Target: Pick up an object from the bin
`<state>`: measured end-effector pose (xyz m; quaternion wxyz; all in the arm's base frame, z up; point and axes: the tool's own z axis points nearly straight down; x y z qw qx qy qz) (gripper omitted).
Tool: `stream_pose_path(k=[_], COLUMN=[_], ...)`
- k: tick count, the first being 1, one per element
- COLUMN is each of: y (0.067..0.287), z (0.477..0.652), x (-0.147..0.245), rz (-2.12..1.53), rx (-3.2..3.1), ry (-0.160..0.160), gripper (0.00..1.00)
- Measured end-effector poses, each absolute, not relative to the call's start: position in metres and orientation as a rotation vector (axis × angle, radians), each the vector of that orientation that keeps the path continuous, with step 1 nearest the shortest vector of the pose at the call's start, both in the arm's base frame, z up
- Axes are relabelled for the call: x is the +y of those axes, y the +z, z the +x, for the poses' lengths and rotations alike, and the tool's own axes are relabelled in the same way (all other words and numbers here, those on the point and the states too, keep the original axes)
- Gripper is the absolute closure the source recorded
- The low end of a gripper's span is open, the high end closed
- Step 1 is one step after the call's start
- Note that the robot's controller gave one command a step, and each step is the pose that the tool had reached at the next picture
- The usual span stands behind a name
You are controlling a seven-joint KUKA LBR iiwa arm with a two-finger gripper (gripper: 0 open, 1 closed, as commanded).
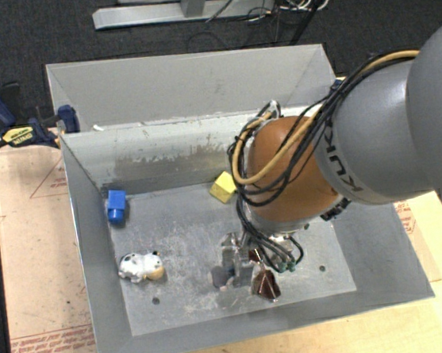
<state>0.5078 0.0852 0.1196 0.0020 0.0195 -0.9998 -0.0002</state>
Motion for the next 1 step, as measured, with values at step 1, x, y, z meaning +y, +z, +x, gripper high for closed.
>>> stream_pose_path(k=[1], y=[0.1369], z=[0.5089], x=[0.0855], rz=[0.060], rx=[-3.145], ry=[-0.002], gripper=[1.00])
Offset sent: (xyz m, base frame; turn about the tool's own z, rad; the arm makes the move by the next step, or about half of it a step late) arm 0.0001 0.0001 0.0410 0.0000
